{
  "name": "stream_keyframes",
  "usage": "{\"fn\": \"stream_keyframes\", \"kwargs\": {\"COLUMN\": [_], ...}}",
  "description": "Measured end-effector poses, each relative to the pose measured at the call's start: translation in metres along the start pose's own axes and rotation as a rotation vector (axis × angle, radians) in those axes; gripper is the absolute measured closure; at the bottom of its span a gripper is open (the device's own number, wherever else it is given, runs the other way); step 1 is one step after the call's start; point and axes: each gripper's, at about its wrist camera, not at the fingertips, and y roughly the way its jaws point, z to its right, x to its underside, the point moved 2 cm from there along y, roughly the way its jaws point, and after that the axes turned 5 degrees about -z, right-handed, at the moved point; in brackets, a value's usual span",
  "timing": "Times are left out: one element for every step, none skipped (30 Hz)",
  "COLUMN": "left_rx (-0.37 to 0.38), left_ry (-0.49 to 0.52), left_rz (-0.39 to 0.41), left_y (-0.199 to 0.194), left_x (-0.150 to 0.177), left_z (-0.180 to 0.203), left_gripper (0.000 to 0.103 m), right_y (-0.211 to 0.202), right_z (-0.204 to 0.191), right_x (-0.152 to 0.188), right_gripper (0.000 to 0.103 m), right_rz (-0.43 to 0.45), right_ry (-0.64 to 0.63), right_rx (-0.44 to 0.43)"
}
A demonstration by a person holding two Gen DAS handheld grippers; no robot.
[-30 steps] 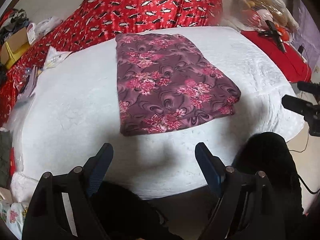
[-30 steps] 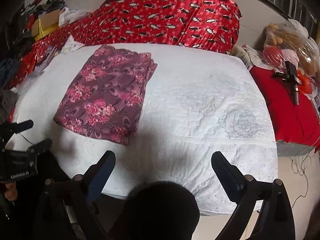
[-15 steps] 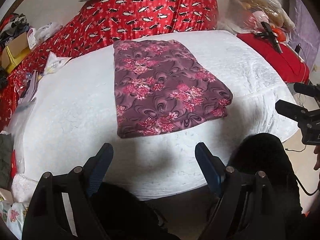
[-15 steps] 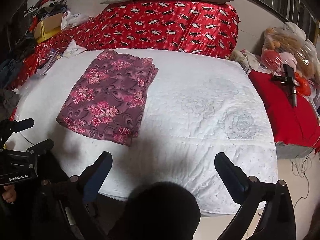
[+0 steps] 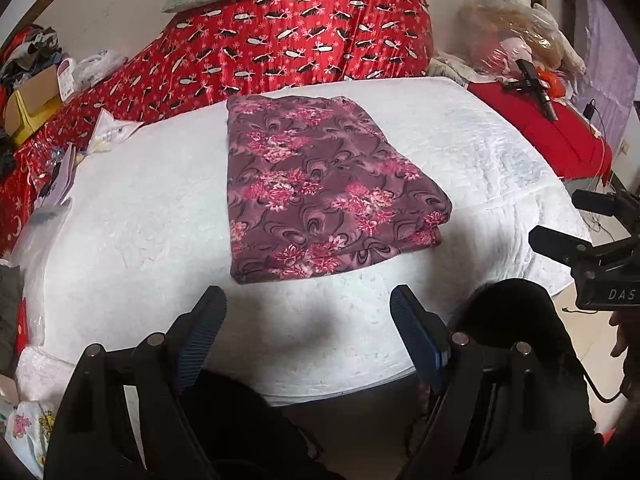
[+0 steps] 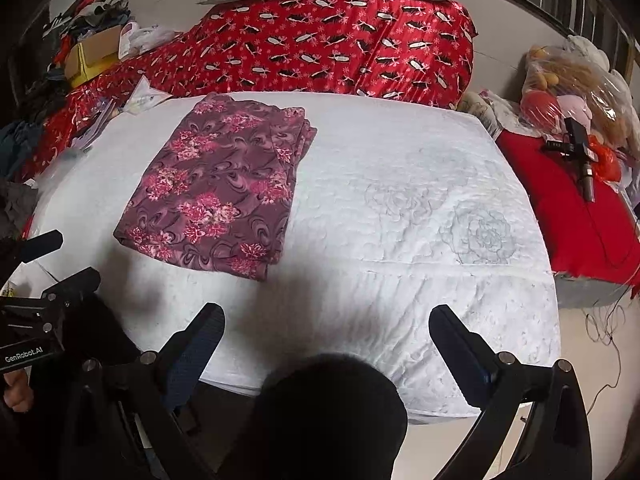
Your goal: Fold small clothes
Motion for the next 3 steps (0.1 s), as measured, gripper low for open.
{"fn": "stream_keyframes", "kwargs": {"left_rx": [0.001, 0.002, 0.001], "left_ry": [0.002, 0.002, 0.003], "left_rz": [-0.005, -0.008, -0.013], "left_y": [0.0005, 0.0011, 0.0021], "left_x": [-0.0001, 0.0, 0.0], "left_z": [0.0009, 0.0012, 0.0014], "left_gripper": [0.018, 0.019, 0.018], "right_y": [-0.0002, 0.0, 0.0004], "right_z": [-0.0004, -0.0007, -0.0005], "right_x": [-0.0003, -0.0004, -0.0008], "right_gripper": [0.0, 0.0, 0.0], "right_rz": [0.001, 0.001, 0.0], "right_ry": [-0.002, -0.003, -0.004], "right_rx": [0.0, 0.0, 0.0]}}
